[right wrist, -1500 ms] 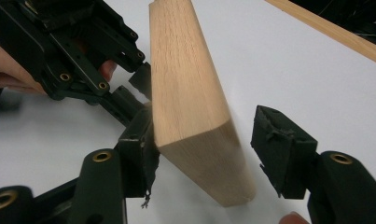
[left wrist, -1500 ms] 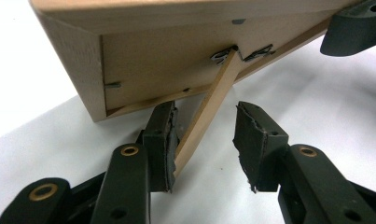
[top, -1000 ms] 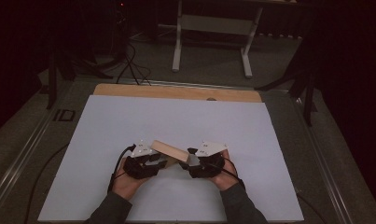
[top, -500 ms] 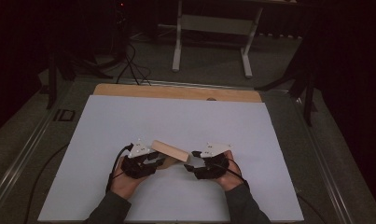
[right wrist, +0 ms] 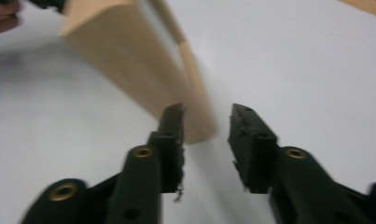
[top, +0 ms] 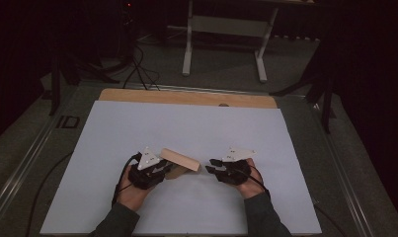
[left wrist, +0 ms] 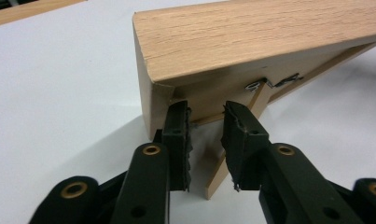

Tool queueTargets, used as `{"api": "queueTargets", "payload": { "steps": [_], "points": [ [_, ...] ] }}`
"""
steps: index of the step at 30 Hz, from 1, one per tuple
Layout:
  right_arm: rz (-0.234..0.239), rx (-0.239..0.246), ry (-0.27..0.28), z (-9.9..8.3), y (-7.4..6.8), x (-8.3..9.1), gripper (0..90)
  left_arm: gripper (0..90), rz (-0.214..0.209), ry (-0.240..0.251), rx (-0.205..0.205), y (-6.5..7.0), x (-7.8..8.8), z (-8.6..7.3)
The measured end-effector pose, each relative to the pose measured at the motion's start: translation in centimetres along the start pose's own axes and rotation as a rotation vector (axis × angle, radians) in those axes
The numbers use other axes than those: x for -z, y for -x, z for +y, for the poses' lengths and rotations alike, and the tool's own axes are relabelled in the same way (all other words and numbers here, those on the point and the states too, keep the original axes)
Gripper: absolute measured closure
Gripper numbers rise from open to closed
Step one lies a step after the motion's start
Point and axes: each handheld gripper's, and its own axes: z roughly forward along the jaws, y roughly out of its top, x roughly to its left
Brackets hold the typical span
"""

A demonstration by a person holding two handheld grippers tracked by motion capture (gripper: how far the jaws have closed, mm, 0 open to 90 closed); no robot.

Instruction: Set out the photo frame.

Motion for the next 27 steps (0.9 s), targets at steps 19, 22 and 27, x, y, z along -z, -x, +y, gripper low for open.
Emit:
{"api": "queueTargets", "payload": {
  "steps": [19, 22, 27],
  "points": [
    [-0.104, -0.087, 0.046, 1.0, -0.5, -1.9, 88.3, 86.9, 0.046, -0.015, -0.002, 0.2, -0.6, 0.1],
    [-0.092, -0.093, 0.056, 1.3, -0.8, -2.2, 88.4, 87.2, 0.047, -0.015, -0.002, 0.2, -0.6, 0.1],
    [-0.071, -0.113, 0.079, 1.6, -1.0, -2.4, 88.9, 87.5, 0.047, -0.016, -0.002, 0.2, -0.6, 0.1]
  ]
}}
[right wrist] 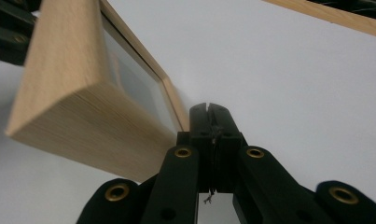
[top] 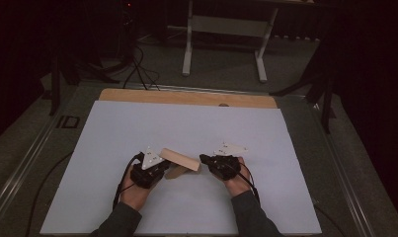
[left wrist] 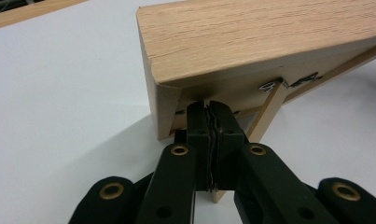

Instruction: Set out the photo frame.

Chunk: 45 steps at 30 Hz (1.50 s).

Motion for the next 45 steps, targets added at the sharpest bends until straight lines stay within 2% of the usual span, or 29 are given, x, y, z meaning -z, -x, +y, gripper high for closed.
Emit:
{"api": "queueTargets", "payload": {
  "steps": [2, 9, 27, 45],
  "points": [
    [0.010, -0.009, 0.007, 0.1, -0.1, 0.1, 88.9, 87.5, 0.000, -0.002, -0.003, 0.0, 0.0, 0.0],
    [0.023, 0.008, 0.010, 0.2, -0.4, 0.1, 89.1, 87.7, -0.001, -0.002, -0.001, 0.0, 0.0, 0.0],
    [0.026, 0.021, 0.003, 0.1, -0.7, 0.3, 89.2, 88.3, -0.019, 0.007, 0.013, 0.2, 0.0, 0.3],
    [0.038, 0.061, -0.007, 0.2, -1.5, 0.3, 89.2, 88.6, -0.044, 0.018, -0.011, 1.2, 0.4, 1.0]
  ]
}}
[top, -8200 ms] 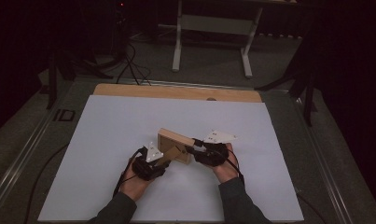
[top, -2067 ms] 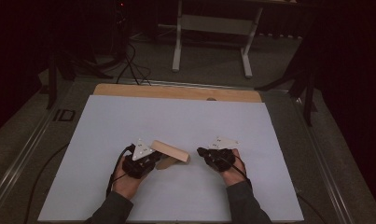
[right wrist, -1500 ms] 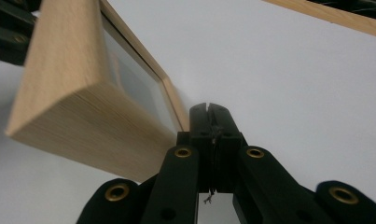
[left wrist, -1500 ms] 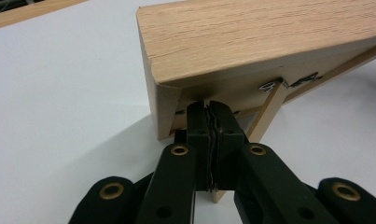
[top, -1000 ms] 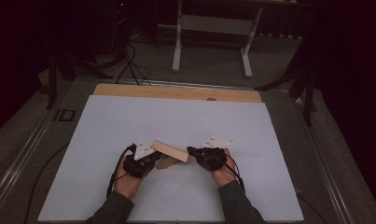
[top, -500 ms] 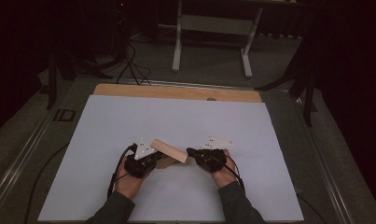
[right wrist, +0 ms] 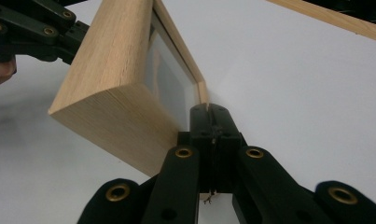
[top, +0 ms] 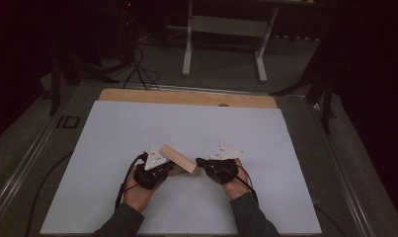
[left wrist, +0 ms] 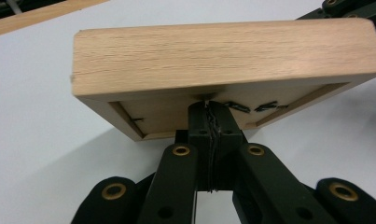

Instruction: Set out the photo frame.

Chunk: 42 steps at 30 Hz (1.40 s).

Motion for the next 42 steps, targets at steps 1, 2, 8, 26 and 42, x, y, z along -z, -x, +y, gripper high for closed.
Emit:
{"api": "queueTargets", "payload": {
  "steps": [1, 2, 8, 26, 42],
  "points": [
    [0.001, 0.004, -0.001, 0.0, 0.0, 0.0, 89.2, 88.5, -0.001, 0.000, -0.003, 0.0, 0.0, 0.0],
    [0.001, 0.008, -0.001, 0.0, -0.1, 0.0, 89.2, 88.5, -0.002, 0.003, 0.000, 0.1, 0.0, 0.0],
    [0.003, 0.019, -0.005, 0.1, -0.3, 0.0, 89.3, 88.5, -0.008, 0.002, -0.006, 0.3, 0.0, 0.1],
    [0.028, 0.051, -0.013, 0.2, -1.2, -0.1, 89.3, 89.0, -0.009, -0.010, -0.015, 0.7, -0.3, 0.0],
    [0.051, 0.078, -0.017, 0.4, -2.2, -0.4, 89.3, 89.2, -0.008, -0.014, -0.015, 0.6, -0.5, -0.1]
  ]
}}
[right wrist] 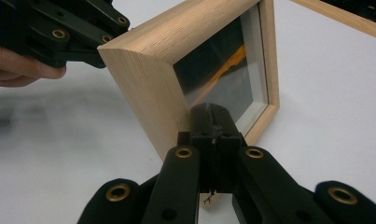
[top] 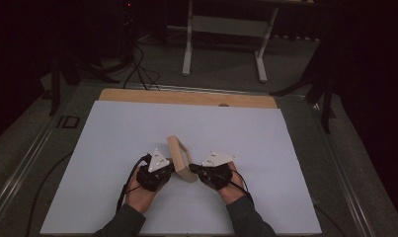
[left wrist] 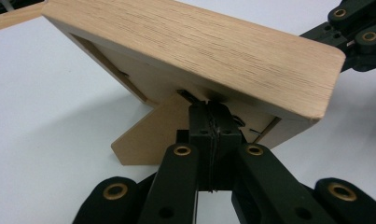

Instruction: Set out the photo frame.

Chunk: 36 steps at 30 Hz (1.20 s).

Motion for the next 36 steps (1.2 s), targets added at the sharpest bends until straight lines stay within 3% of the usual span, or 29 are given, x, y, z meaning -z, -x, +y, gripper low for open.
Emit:
{"api": "queueTargets", "payload": {
  "steps": [36],
  "points": [
    [0.028, 0.025, 0.000, 0.4, -1.5, -0.7, 89.3, 89.2, 0.001, -0.003, 0.047, -1.0, -0.3, -0.2]
  ]
}}
